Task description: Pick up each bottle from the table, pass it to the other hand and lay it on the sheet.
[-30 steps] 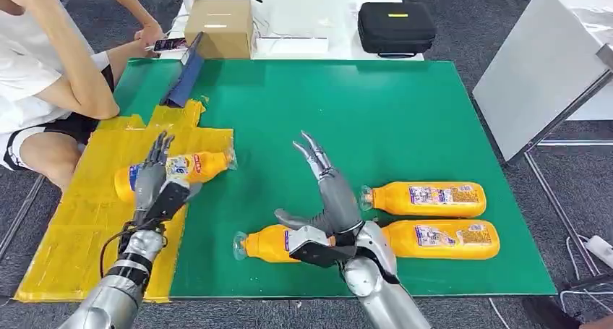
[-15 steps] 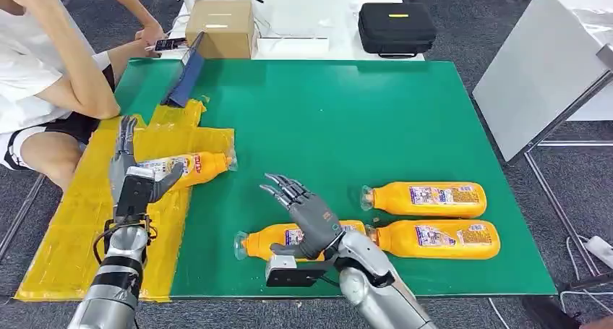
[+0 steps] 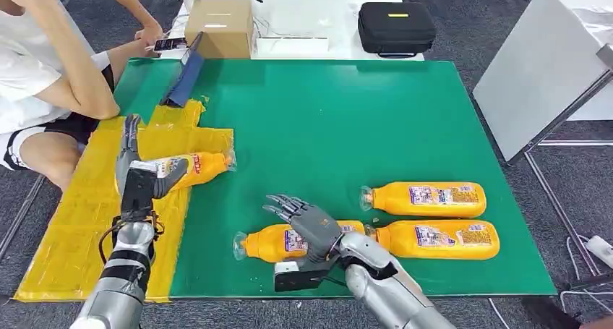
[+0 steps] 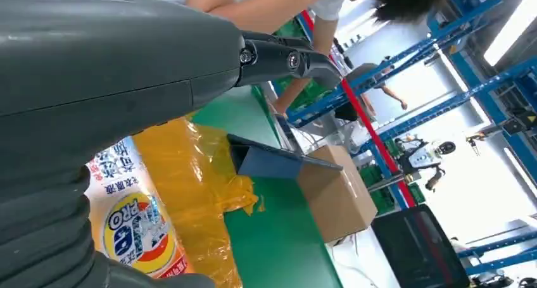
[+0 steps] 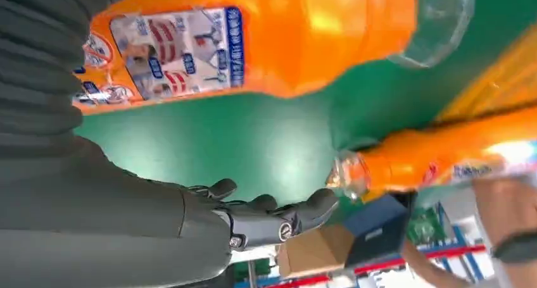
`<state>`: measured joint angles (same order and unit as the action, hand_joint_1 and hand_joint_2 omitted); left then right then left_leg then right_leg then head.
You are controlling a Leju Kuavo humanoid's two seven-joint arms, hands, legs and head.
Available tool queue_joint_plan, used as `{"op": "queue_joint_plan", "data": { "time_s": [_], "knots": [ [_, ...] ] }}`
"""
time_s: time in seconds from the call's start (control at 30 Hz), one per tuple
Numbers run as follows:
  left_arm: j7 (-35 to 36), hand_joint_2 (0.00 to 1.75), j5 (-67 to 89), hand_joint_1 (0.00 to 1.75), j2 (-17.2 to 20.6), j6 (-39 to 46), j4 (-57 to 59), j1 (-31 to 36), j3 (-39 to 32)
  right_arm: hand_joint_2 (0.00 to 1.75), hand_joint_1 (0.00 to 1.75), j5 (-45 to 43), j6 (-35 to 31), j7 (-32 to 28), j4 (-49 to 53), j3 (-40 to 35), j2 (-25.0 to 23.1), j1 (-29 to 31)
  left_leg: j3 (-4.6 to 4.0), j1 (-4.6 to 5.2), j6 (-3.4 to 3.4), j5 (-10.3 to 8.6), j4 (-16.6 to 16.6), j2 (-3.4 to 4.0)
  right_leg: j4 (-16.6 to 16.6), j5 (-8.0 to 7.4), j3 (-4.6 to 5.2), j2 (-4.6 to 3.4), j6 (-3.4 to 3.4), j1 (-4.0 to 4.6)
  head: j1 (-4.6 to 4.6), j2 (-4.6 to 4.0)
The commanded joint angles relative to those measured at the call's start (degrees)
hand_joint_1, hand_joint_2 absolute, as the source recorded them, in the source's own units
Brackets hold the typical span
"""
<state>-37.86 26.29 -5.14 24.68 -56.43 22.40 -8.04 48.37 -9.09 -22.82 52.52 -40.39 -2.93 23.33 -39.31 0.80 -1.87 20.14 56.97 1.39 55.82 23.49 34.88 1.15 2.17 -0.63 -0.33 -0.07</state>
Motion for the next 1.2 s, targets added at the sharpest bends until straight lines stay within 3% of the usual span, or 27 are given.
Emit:
{"op": "queue_joint_plan", "data": {
  "time_s": [0.03, 0.3, 0.67, 1.2],
  "knots": [
    [-0.01, 1.75, -0.93, 0.0, -0.64, -0.67, 6.47, 2.78, -1.97, 1.75, 0.0, 1.96, -2.39, 2.14, -8.92, -3.26, 0.85, 4.58, 0.3, -0.06, 0.12, 0.11, 0.01, -0.11, -0.03, 0.09, -0.31, -0.04, -0.06, 0.01, 0.0, 0.0],
    [-0.01, 1.75, -0.93, 0.0, -0.64, -0.67, 6.47, 2.78, -1.97, 1.75, 0.0, 1.96, -2.39, 2.14, -8.92, -3.26, 0.85, 4.58, 0.18, -0.04, 0.1, 0.05, -0.02, -0.13, -0.05, 0.05, -0.2, 0.02, -0.05, 0.01, 0.0, 0.0],
    [0.55, 1.75, -1.69, 0.0, -0.93, -1.37, 4.04, 0.78, -3.28, 1.75, 0.0, 9.76, -7.03, 10.07, -5.98, -2.04, 1.49, 3.87, 0.21, -0.04, 0.09, 0.08, -0.01, -0.09, -0.04, 0.06, -0.22, -0.03, -0.05, 0.0, 0.0, 0.0],
    [1.05, 1.75, -1.51, 0.0, -1.56, -1.81, 1.5, -1.26, -4.73, 1.75, 0.0, 20.21, -8.45, 18.23, -1.71, 2.81, 0.59, 2.96, 0.36, -0.07, 0.16, 0.21, 0.08, -0.1, 0.02, 0.16, -0.37, -0.09, -0.08, 0.01, 0.0, 0.0]
  ]
}}
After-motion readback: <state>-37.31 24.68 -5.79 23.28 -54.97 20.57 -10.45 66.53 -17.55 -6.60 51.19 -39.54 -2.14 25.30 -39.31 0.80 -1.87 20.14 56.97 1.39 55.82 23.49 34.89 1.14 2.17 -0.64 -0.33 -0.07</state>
